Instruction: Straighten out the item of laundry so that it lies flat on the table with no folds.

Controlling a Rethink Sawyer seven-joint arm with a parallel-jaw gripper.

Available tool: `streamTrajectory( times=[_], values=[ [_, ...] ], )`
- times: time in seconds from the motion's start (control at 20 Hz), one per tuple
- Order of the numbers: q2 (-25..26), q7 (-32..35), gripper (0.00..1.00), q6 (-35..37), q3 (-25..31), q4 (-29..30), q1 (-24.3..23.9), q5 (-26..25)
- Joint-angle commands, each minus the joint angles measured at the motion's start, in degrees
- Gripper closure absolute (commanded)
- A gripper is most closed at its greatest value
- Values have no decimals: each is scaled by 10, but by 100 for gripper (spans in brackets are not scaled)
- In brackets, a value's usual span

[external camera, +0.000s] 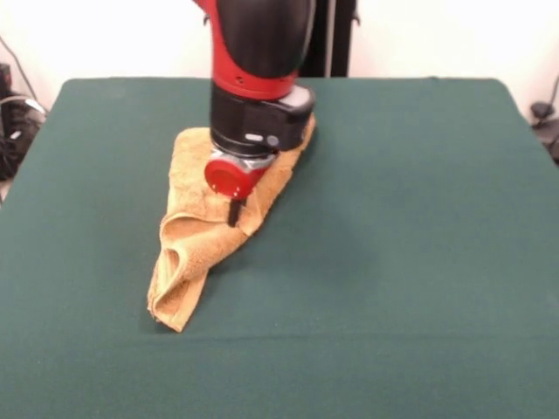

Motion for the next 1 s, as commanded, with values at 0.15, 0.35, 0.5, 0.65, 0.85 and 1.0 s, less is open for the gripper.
streamTrajectory(
  times=[0.15, 0.35, 0.5, 0.65, 0.85, 1.0],
  values=[
    [28, 318, 100, 165, 18, -99, 48, -3],
    [7, 313, 100, 155, 26, -74, 48, -3],
    [31, 311, 100, 87, 57, -83, 43, 24],
    [63, 330, 100, 52, 64, -115, 45, 38],
    [78, 342, 100, 28, 73, -138, 44, 59],
    [75, 349, 100, 37, 73, -153, 38, 69]
  ],
)
